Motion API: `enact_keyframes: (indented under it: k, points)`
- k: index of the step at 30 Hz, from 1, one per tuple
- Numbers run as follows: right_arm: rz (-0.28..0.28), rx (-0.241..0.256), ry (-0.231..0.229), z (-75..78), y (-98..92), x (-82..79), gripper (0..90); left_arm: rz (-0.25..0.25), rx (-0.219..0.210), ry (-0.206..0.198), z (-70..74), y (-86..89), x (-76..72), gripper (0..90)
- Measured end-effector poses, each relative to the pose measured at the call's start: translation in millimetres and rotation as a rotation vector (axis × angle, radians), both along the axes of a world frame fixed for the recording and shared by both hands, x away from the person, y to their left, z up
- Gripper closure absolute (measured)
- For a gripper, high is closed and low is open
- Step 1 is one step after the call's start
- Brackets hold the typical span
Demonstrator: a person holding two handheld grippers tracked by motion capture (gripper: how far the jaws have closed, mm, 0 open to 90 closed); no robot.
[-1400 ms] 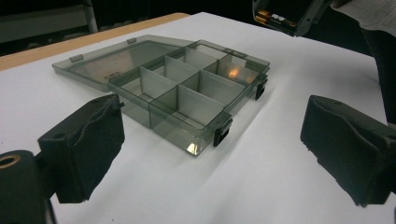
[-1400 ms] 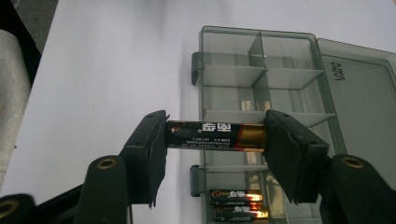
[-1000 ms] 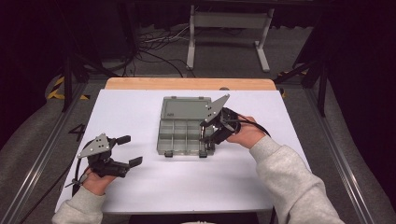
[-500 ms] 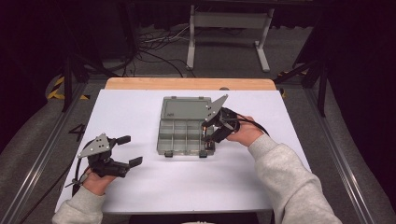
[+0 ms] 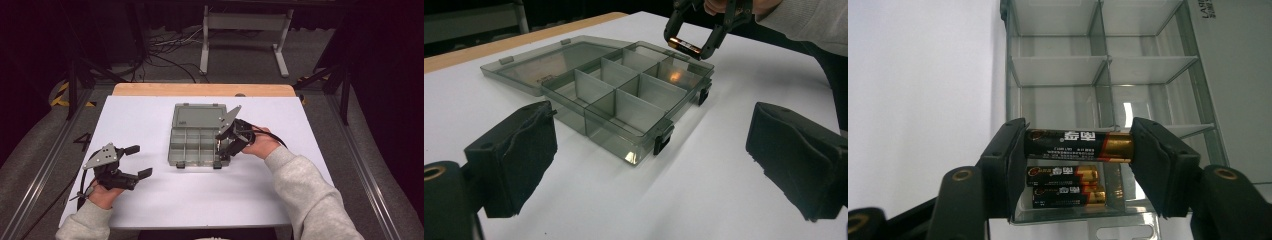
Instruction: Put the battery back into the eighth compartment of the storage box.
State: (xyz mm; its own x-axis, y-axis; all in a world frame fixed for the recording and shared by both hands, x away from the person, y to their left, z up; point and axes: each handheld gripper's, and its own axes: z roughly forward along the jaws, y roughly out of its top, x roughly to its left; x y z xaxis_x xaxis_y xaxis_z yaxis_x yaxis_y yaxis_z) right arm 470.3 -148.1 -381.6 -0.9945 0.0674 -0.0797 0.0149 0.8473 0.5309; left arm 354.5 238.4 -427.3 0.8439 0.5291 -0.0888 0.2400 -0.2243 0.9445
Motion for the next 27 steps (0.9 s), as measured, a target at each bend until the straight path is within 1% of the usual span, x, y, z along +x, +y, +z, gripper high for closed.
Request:
enact_keyframes:
  k: [2,3,4,5,12,18,27]
  points:
    - [0.000,-0.005,-0.001,-1.9,0.6,-0.5,41.5,0.000,-0.001,0.002,-0.3,-0.3,-0.2,6.7]
    - [0.000,-0.008,0.001,-2.6,0.9,-0.8,41.5,0.002,0.002,-0.006,-0.2,-0.1,0.3,6.7]
    - [0.003,-0.009,-0.002,-3.4,1.3,-0.5,41.5,-0.001,0.001,0.004,-0.2,-0.1,-0.2,6.6]
    - [0.002,-0.013,0.001,-4.0,1.5,-0.8,41.5,0.000,0.004,-0.002,0.0,0.3,0.2,6.7]
    - [0.012,-0.034,0.004,-8.9,3.9,-0.9,41.6,0.002,0.004,-0.002,0.0,0.3,-0.4,6.7]
    - [0.016,-0.043,0.016,-12.4,5.7,-0.2,41.5,0.002,0.005,-0.003,0.2,0.7,-0.2,6.6]
    - [0.026,-0.059,0.021,-15.4,7.7,-0.1,41.5,0.000,0.010,-0.002,0.4,1.2,0.0,6.6]
